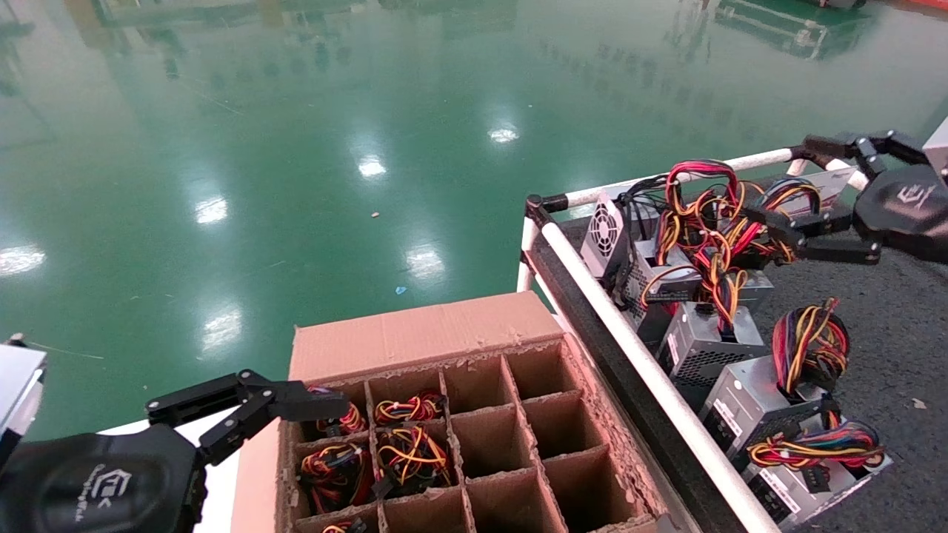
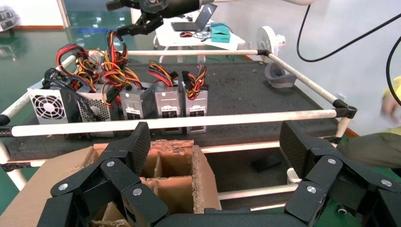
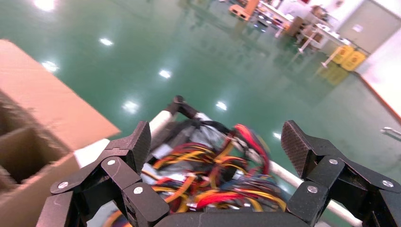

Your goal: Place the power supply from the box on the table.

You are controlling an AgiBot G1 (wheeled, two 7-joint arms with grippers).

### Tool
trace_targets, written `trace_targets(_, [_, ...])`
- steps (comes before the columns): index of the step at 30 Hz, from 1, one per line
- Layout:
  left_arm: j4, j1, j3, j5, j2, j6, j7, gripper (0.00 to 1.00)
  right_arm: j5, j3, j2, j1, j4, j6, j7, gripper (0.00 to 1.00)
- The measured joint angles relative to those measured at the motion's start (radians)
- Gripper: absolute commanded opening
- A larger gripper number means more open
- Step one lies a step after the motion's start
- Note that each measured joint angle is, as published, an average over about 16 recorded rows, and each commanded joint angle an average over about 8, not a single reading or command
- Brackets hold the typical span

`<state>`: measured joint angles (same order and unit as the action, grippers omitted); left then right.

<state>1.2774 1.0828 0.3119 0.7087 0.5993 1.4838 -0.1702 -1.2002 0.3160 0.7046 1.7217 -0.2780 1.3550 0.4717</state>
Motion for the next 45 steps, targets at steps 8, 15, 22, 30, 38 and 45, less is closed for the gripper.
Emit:
trace_targets(8, [0.0,0.0,0.0,0.0,0.0,0.0,0.0,1.0,0.076,-0.006,-0.015,-0.105,-0.164,0.023,-0.107,1.0])
trace_targets(15, [0.0,0.0,0.001,0.0,0.0,0.0,0.0,1.0,0.143,-0.011,-0.029,-0.198,-0.307,0.043,-0.201,1.0])
trace_targets(22, [0.0,0.0,0.001,-0.001,0.0,0.0,0.0,1.0,0.21,-0.016,-0.042,-0.29,-0.45,0.063,-0.295,1.0])
trace_targets(30, [0.0,0.0,0.001,-0.001,0.0,0.0,0.001,1.0,0.287,-0.022,-0.057,-0.395,-0.614,0.086,-0.403,1.0])
trace_targets(38, [0.0,0.0,0.001,-0.001,-0.001,-0.001,0.001,1.0,0.363,-0.028,-0.072,-0.501,-0.778,0.109,-0.51,1.0])
trace_targets(45, [0.0,0.0,0.002,-0.001,-0.001,-0.001,0.001,1.0,0.426,-0.033,-0.085,-0.588,-0.914,0.128,-0.599,1.0])
